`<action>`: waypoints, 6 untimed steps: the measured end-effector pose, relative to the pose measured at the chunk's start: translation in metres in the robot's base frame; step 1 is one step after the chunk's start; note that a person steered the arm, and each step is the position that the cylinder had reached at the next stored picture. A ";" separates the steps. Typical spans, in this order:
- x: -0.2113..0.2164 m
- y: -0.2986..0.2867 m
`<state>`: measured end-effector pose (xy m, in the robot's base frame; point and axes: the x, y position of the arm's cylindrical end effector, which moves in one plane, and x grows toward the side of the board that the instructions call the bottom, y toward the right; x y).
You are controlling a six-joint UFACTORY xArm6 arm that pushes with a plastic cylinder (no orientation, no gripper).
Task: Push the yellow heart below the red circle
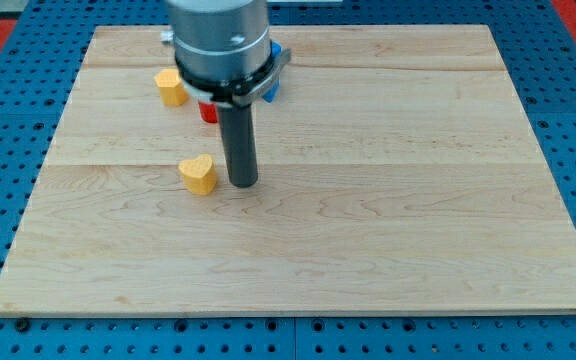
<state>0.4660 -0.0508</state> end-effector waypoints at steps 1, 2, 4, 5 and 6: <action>0.058 -0.011; 0.022 -0.061; -0.034 -0.019; -0.001 -0.044; -0.020 -0.092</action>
